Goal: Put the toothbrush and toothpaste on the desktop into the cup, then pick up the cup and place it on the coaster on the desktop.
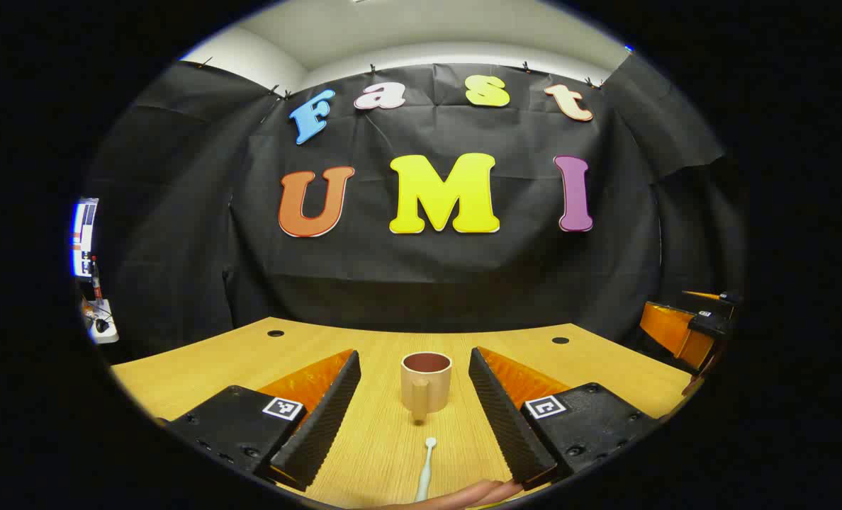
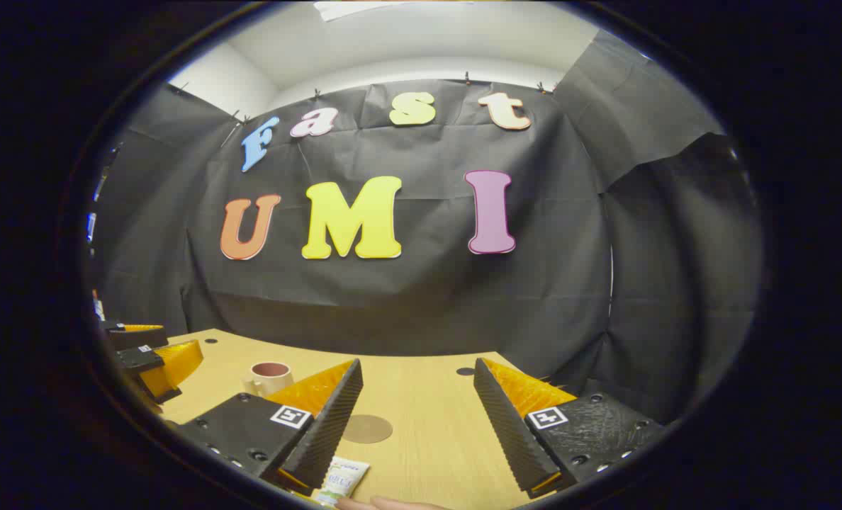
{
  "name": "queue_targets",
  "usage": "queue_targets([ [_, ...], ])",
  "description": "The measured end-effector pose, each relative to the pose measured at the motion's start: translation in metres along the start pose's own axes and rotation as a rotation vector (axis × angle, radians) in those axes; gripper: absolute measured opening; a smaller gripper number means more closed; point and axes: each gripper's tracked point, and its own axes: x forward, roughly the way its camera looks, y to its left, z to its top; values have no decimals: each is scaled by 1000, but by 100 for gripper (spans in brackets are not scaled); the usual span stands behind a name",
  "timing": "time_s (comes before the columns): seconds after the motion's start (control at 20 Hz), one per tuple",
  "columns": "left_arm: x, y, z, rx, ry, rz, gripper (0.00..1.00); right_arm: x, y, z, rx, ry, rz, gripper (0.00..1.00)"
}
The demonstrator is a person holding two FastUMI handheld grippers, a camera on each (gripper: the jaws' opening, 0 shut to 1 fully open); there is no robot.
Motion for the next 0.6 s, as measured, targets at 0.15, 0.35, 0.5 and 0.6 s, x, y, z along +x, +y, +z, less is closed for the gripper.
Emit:
queue_targets([
  [0.15, -19, -2, 14, 26, -51, 10, 98, -27, -2, 7, 10, -25, -12, 97],
  [0.35, -34, -6, 17, 37, -58, 2, 98, -48, 1, 16, -3, -73, -7, 94],
  [0.5, -31, -4, 10, 35, -41, 9, 98, -49, 6, 14, -15, -83, 2, 94],
  [0.6, -24, -2, 2, 16, -6, 1, 98, -45, 12, 6, -11, -58, 15, 97],
])
